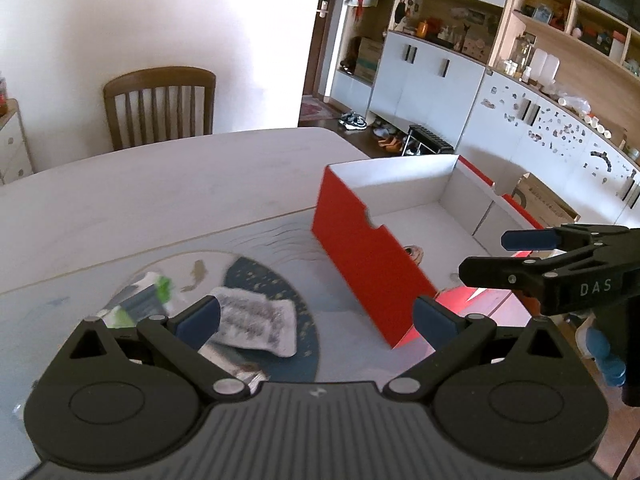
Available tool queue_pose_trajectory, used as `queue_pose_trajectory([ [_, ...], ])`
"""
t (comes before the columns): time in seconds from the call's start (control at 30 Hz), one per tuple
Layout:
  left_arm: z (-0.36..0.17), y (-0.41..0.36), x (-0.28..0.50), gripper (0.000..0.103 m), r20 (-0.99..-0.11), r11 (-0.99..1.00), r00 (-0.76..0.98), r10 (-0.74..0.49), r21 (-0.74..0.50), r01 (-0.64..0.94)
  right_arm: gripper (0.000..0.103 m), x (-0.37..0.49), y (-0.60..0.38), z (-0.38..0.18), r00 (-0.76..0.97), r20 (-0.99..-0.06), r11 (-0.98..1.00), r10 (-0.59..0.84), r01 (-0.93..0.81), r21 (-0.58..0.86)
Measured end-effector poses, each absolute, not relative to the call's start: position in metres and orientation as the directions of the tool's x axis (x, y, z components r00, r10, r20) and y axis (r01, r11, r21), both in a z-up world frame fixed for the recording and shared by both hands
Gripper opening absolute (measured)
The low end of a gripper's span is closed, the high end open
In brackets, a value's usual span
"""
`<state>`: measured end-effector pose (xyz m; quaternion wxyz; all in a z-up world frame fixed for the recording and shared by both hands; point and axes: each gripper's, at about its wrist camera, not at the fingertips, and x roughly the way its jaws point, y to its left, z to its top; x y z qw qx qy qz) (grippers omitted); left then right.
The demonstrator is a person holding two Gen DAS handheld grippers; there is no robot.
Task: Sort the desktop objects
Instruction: 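Move both open tools back from the box toward the placemat items, then grasp the yellow spotted plush with the left tool while the right tool reaches the pink comb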
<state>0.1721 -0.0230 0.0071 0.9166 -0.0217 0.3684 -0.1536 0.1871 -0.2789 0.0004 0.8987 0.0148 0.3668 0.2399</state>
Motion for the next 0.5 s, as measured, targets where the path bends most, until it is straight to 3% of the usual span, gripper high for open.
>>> queue_pose_trajectory([
  [0.5, -0.004, 0.042, 0.135, 0.103, -0.673, 0.97, 0.7, -0.239, -0.126, 0.21, 0.103, 0.155, -0.216, -0.004, 0.591, -0.66, 0.863, 0.463, -0.469, 0.187],
])
